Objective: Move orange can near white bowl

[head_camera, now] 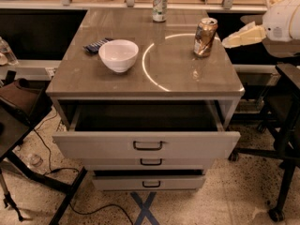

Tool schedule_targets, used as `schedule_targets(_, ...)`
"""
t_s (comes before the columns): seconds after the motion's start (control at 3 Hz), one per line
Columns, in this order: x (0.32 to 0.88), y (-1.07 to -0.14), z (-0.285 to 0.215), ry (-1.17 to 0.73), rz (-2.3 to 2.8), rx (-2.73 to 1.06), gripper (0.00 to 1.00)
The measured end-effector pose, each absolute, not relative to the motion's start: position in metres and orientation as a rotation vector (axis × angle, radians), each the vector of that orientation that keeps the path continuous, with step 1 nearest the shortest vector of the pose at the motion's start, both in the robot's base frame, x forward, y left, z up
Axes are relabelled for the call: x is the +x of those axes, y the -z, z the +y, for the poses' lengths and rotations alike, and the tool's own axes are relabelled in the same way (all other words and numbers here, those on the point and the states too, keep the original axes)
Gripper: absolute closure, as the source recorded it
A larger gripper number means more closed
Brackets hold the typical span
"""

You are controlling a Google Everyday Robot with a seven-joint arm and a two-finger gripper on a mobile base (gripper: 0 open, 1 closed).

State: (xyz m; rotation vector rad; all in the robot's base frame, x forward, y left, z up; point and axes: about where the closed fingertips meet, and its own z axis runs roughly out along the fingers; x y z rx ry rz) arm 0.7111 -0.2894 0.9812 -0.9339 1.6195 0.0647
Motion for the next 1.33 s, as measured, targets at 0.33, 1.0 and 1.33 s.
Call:
schedule_targets(0.33,0.737,-0.964,-0.270,-0.149,1.644,-0.873,0.00)
schedule_targets(1.0,0.788,-0.927,-0.233,-0.345,1.685,-0.734,0.00)
schedule_targets(1.33,0.800,-0.913,-0.223,-0.414,1.686,-0.678,0.15)
